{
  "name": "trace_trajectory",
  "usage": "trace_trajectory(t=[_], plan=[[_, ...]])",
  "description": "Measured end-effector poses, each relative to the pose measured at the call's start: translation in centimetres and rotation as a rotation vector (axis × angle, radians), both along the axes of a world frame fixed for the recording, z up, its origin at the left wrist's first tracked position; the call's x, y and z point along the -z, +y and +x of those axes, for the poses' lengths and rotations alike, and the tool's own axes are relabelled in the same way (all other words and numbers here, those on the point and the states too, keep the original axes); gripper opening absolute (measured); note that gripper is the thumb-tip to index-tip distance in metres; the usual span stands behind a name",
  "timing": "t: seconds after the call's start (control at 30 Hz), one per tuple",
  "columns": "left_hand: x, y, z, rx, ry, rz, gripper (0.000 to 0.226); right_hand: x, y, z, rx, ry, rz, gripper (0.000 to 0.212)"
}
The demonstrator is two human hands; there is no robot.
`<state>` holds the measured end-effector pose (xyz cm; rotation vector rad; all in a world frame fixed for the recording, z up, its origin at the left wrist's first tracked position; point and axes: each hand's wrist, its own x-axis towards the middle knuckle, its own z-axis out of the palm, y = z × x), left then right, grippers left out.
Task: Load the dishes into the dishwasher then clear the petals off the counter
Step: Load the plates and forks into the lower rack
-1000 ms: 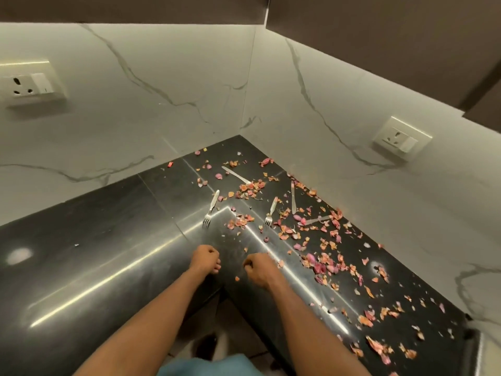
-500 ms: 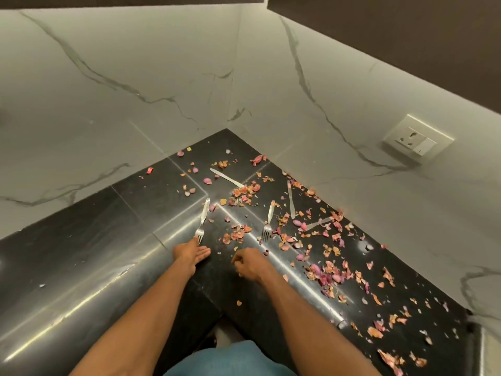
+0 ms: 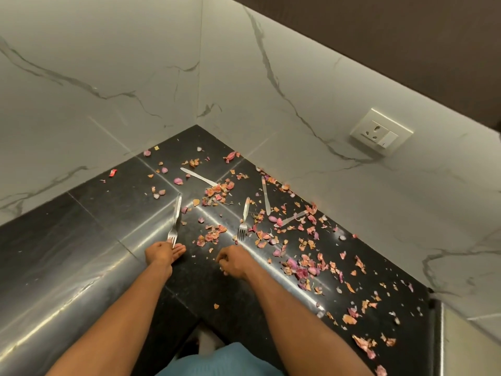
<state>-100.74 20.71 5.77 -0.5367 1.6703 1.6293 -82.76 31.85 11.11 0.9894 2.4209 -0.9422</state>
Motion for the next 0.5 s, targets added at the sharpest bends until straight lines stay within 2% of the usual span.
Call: trace_trajectory(t=[0.17,0.37,0.43,0.5], plan=[[-0.3,-0.1,1.0,0.030,0.085,-0.013,0.011,-1.0,0.2,0.7,0.034,0.053,0.036,0.026],[-0.6,-0.1,3.9,0.262,0.246,-0.020,0.012,-1.1,-0.3,2.6,0.092,0.103,0.071,0.031],[-0.5,-0.2,5.2,0.361,0.273,0.000,0.016,-1.1,-0.4,3.5,0.199,0.160,0.020,0.037],[-0.6,-0.6,6.7,0.498,0.308,0.017,0.018,-1.2,-0.7,4.5,0.372,0.280,-0.121,0.048]])
